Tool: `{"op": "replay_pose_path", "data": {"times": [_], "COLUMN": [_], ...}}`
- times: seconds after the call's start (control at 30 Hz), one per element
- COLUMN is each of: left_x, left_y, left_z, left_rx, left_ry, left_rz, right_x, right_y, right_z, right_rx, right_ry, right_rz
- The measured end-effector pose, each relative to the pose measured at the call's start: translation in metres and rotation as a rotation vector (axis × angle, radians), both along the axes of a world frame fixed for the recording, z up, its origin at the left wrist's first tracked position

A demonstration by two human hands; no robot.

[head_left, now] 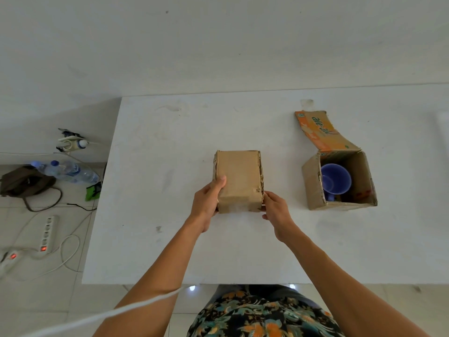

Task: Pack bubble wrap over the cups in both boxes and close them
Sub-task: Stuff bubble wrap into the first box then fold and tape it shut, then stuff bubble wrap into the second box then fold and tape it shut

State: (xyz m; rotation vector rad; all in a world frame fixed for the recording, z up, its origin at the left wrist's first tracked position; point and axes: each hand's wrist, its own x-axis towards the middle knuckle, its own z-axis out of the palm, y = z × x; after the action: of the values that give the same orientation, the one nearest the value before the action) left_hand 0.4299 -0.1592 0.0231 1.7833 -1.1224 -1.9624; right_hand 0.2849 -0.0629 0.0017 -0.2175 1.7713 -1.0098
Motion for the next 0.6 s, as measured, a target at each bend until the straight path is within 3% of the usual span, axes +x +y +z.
{"op": "replay_pose_path", "data": {"times": [0.4,0.6], "left_x": [0.003,-0.001], "left_y": [0.021,0.016], "left_z": [-0.003,0.006], "left_rx": [-0.319,-0.503], "left_ry": [0.022,-0.150], "left_rz": [-0.106,-0.177], "right_x": [0.000,-0.014], "right_y": [0.006,0.003], "right_z": [0.000,0.015], "right_rx": [-0.064,-0.105], "right_ry": [0.106,0.257], "right_rz": [-0.044,0.000]}}
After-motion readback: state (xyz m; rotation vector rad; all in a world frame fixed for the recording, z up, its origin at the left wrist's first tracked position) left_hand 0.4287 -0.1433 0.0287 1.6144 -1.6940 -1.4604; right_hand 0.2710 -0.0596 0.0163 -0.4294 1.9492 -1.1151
